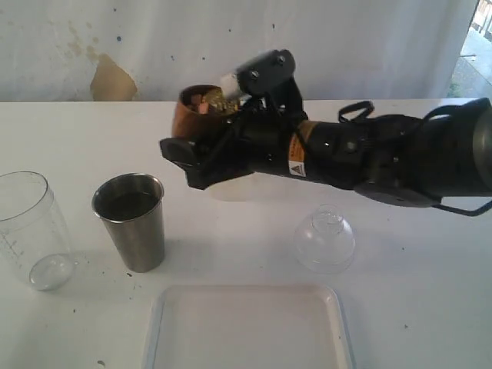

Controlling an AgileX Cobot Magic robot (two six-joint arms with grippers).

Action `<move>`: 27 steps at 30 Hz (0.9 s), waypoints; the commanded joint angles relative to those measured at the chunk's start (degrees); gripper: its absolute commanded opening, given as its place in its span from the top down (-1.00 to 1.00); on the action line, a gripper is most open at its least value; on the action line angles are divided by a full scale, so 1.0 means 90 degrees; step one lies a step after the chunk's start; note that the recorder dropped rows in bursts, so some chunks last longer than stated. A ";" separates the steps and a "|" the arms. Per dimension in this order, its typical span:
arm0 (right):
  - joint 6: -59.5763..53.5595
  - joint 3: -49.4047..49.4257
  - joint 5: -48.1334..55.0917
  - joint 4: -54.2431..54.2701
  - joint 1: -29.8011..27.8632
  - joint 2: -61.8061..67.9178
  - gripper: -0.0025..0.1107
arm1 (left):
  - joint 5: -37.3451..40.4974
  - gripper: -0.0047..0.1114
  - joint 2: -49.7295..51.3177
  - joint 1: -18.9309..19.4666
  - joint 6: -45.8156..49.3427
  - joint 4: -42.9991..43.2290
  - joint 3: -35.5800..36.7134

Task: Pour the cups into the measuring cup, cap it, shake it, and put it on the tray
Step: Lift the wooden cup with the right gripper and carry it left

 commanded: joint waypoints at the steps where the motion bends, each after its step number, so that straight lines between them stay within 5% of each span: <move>1: 0.0373 -0.0788 0.0753 -0.0159 0.0721 -0.0056 0.96 | -0.0085 0.92 -0.0035 -0.0006 -0.0012 -0.0059 0.0028; 11: 0.0535 -0.2651 0.1757 -0.0174 0.1658 0.0984 0.96 | -0.0085 0.92 -0.0035 -0.0006 -0.0012 -0.0059 0.0028; 27: -0.0310 -0.5656 0.2818 -0.0183 0.1765 0.3359 0.96 | -0.0085 0.92 -0.0035 -0.0006 -0.0012 -0.0059 0.0028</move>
